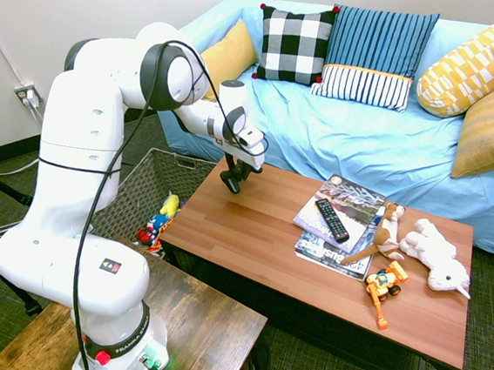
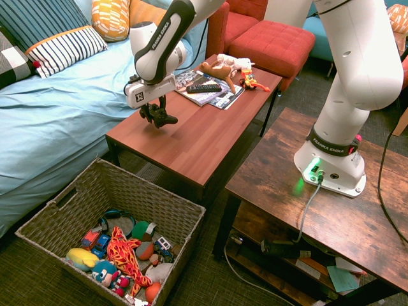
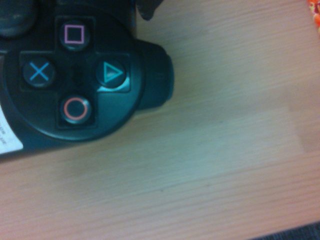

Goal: Put the gamepad in the basket

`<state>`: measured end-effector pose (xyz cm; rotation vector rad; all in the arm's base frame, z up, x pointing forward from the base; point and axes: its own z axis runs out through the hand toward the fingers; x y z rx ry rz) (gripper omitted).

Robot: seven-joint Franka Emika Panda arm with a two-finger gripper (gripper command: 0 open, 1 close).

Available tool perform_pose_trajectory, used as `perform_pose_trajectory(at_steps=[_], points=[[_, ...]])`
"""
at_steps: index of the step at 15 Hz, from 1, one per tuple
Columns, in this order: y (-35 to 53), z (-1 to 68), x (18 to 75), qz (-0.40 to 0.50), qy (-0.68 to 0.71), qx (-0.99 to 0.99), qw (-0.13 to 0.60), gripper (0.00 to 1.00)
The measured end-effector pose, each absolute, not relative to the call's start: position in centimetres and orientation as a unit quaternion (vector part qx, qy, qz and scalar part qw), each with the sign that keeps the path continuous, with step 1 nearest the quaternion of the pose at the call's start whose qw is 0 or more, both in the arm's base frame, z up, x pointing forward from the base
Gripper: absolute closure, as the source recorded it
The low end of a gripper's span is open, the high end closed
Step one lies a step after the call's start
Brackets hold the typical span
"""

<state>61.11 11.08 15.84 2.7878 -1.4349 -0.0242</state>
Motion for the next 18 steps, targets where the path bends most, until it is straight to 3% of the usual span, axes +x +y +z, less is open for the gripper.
perform_pose_trajectory(at_steps=[4, 9, 18], points=[[19.1, 19.2, 58.8, 0.015, -0.411, 0.912, 0.002, 1.00], [31.8, 18.4, 55.1, 0.027, -0.361, 0.932, 0.021, 1.00], [46.1, 4.4, 48.2, -0.002, -0.289, 0.955, 0.067, 1.00]])
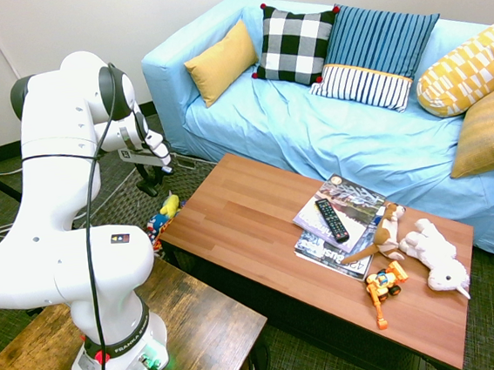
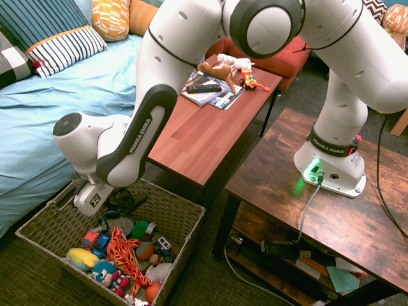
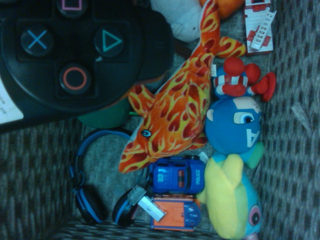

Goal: Put the gamepad in the basket

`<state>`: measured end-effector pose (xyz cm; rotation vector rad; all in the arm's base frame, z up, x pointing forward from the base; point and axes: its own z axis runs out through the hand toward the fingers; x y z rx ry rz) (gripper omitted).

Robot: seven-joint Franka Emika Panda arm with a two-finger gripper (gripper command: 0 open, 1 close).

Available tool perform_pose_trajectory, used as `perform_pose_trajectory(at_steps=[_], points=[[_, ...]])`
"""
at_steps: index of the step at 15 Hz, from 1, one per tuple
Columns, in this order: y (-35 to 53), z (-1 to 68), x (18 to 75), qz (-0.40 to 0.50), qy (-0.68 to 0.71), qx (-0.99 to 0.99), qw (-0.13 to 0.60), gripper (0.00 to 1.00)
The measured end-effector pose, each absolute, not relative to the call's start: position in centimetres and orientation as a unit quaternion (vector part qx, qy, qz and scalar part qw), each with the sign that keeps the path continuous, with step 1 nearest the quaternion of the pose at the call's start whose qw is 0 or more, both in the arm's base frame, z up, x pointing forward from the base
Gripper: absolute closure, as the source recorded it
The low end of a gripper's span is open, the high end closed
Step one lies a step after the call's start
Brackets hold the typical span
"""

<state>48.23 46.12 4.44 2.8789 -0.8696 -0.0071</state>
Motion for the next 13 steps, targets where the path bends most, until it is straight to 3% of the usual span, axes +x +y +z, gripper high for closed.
perform_pose_trajectory(at_steps=[2, 3, 13], points=[[47.1, 2.2, 47.8, -0.010, -0.285, 0.955, 0.078, 1.00], [47.3, 1.6, 47.9, -0.013, -0.285, 0.955, 0.083, 0.00], [48.8, 4.1, 51.3, -0.002, -0.293, 0.952, 0.084, 0.00]])
